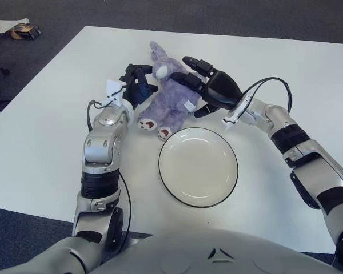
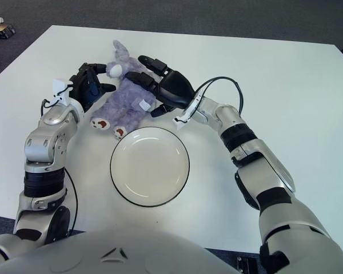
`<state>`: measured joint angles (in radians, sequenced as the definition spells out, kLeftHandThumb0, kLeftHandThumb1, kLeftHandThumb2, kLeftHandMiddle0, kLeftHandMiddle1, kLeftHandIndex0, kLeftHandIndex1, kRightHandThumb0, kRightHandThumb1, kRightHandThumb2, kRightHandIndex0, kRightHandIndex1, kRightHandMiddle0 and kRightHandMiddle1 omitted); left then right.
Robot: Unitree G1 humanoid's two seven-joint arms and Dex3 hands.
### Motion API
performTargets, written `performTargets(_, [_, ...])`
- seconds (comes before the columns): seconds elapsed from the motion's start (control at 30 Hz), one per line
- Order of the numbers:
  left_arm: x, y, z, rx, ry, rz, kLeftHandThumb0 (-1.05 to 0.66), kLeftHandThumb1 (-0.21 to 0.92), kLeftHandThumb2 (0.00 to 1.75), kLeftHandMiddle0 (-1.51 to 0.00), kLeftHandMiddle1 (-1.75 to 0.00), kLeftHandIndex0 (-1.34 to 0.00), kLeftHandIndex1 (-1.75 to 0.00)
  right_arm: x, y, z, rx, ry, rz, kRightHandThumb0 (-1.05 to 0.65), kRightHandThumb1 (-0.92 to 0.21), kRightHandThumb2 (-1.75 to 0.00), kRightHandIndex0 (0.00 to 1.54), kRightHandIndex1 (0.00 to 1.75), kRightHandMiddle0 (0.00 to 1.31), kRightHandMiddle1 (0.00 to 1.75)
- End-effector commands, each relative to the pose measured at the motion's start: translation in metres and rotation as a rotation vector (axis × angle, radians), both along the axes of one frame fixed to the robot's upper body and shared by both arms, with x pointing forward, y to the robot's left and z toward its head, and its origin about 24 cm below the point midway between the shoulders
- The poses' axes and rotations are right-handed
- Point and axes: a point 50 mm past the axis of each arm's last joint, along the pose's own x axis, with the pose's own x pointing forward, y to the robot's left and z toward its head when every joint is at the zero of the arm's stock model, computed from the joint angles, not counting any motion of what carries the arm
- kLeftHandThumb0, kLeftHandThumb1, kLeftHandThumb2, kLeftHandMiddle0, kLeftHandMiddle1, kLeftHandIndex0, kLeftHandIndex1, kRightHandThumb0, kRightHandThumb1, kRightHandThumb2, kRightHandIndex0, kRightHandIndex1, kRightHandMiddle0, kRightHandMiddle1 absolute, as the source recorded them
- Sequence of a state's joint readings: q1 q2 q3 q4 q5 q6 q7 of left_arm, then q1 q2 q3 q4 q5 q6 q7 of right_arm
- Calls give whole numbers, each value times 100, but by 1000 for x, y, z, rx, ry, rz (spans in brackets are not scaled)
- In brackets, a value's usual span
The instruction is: Put the doll into the plate.
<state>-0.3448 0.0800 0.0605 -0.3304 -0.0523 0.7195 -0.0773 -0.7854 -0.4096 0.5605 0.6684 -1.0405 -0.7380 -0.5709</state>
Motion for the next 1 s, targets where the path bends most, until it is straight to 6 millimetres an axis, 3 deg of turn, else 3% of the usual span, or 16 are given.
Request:
performTargets(0.0, [-1, 2, -2, 9, -8, 2, -88, 92, 101, -18, -130, 0, -132, 3, 5, 1, 1, -28, 0, -36, -50, -95, 14, 3, 0, 66])
performTargets(0.43, [-1, 3, -7, 11, -21, 13, -84, 92, 94, -15, -119, 0, -109, 5, 10, -3, 26, -55, -9, -39, -50, -96, 18, 4, 0, 78])
performTargets(0.77, [-1, 3, -9, -11, -43, 8, -82, 92, 93, -17, -121, 0, -113, 7, 13, -3, 87, -64, -8, -26, -46, -107, 26, 13, 0, 100])
performTargets(0.97, [-1, 2, -9, -13, -46, 6, -82, 92, 93, -17, -123, 0, -115, 8, 14, -4, 127, -72, -2, -14, -40, -119, 4, 95, 2, 123])
